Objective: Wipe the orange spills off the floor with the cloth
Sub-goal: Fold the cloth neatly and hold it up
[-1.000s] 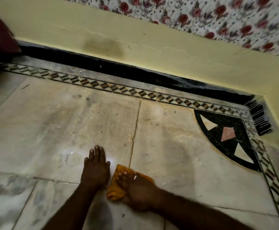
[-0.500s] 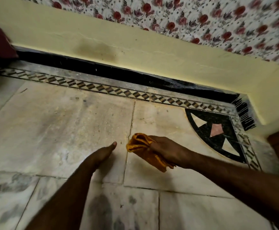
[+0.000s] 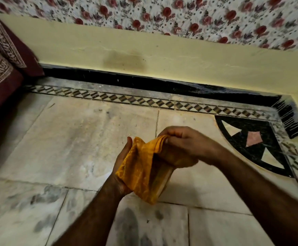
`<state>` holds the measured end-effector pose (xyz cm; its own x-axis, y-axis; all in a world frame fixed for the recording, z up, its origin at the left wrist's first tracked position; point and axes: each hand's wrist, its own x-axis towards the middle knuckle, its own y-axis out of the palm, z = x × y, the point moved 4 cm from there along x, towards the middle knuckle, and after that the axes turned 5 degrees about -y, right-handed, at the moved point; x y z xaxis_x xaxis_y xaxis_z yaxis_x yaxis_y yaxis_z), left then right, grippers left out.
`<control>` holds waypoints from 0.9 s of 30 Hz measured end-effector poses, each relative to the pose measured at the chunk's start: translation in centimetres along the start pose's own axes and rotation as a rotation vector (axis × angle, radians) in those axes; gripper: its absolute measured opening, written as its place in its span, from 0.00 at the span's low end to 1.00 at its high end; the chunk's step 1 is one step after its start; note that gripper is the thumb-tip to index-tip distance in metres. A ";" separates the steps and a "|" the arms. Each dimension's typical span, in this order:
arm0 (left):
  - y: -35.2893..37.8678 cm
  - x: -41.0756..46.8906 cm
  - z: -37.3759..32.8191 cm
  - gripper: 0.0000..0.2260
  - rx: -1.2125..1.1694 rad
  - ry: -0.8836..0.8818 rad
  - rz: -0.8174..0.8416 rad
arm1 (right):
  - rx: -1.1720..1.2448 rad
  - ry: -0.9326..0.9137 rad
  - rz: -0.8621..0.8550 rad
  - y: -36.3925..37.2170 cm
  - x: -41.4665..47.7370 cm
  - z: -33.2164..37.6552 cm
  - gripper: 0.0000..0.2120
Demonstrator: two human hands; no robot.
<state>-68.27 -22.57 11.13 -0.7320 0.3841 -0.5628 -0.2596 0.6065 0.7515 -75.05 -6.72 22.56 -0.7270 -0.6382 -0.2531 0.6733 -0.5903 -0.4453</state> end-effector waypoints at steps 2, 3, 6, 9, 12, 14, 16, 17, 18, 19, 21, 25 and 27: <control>0.7 -0.1 0.2 0.35 -0.004 0.007 0.001 | 0.036 -0.006 -0.052 -2.5 0.7 0.2 0.10; 1.1 -0.1 0.3 0.35 -0.019 0.005 0.011 | 0.067 0.009 -0.087 -3.8 1.2 0.0 0.10; 2.5 0.0 0.6 0.35 -0.017 0.007 0.078 | 0.238 0.112 -0.205 -6.6 3.1 -2.1 0.10; 3.2 0.3 0.6 0.37 -0.011 0.009 0.148 | 0.294 0.251 -0.245 -6.3 4.0 -5.4 0.09; 3.8 0.0 0.7 0.38 -0.020 0.020 0.197 | 0.299 0.378 -0.269 -4.2 3.0 -8.1 0.06; 4.0 -0.1 0.9 0.40 -0.027 0.037 0.187 | 0.408 0.457 -0.340 -2.5 1.9 -9.3 0.12; 4.0 0.0 1.2 0.39 -0.047 0.047 0.176 | 0.474 0.574 -0.381 -0.8 0.7 -10.7 0.20; 4.0 0.0 1.2 0.38 -0.053 0.056 0.174 | 0.493 0.633 -0.376 0.1 0.1 -11.6 0.25; 4.0 0.0 1.3 0.37 -0.057 0.067 0.178 | 0.528 0.682 -0.351 1.0 -0.5 -12.3 0.29; 4.0 0.1 1.2 0.36 -0.059 0.081 0.182 | 0.599 0.717 -0.312 2.0 -0.9 -13.0 0.33; 3.8 0.2 1.0 0.36 -0.059 0.104 0.182 | 0.835 0.698 -0.243 3.6 -1.3 -13.6 0.38; 3.9 0.3 0.4 0.35 -0.017 0.148 0.128 | 1.142 0.388 -0.316 3.1 -1.1 -10.6 0.26; 4.4 0.0 -0.2 0.24 0.085 0.195 0.060 | 1.096 0.261 -0.410 1.9 -1.1 -9.6 0.19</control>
<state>-69.53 -20.00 14.53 -0.8546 0.2845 -0.4345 -0.1639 0.6461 0.7455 -74.29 -2.37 13.73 -0.8344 -0.2592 -0.4864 0.0492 -0.9140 0.4027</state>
